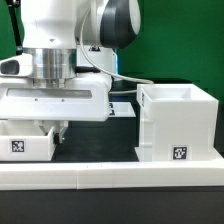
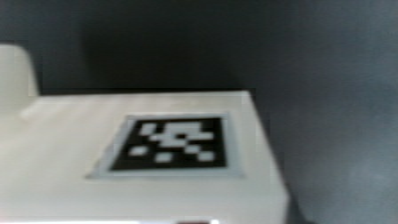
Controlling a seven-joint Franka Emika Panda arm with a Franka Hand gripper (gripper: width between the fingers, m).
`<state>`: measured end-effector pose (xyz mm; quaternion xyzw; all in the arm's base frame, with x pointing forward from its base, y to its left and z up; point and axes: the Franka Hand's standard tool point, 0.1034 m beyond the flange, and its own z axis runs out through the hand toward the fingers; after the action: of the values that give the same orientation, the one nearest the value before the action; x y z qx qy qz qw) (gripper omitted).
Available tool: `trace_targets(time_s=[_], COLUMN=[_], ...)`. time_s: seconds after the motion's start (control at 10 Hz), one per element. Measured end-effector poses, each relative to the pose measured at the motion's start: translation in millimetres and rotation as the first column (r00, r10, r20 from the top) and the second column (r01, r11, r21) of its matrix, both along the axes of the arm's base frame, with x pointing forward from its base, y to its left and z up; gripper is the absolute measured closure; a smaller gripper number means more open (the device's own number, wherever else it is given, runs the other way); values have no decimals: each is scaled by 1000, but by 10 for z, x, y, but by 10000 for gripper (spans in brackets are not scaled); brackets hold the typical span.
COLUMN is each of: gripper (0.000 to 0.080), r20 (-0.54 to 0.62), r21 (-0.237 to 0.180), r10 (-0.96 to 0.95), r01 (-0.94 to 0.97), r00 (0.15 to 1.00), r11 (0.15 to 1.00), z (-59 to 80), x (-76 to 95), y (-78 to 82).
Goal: Assemble drawer
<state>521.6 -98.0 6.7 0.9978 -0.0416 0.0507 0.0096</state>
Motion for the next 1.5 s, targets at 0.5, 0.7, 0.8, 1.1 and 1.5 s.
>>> trace_targets(time_s=[0.5, 0.7, 0.8, 1.1, 1.5], gripper=[759, 759, 758, 758, 758], r20=[0, -1, -7, -21, -23], r21=[0, 2, 15, 52, 31], r10=[0, 0, 14, 57, 238], r01=[0, 0, -14, -56, -237], r00=[1000, 1000, 1000, 998, 971], r11=[1000, 1000, 1000, 997, 971], z=[0, 13, 100, 381, 305], x=[1, 10, 49, 179, 143], y=[0, 26, 144, 391, 326])
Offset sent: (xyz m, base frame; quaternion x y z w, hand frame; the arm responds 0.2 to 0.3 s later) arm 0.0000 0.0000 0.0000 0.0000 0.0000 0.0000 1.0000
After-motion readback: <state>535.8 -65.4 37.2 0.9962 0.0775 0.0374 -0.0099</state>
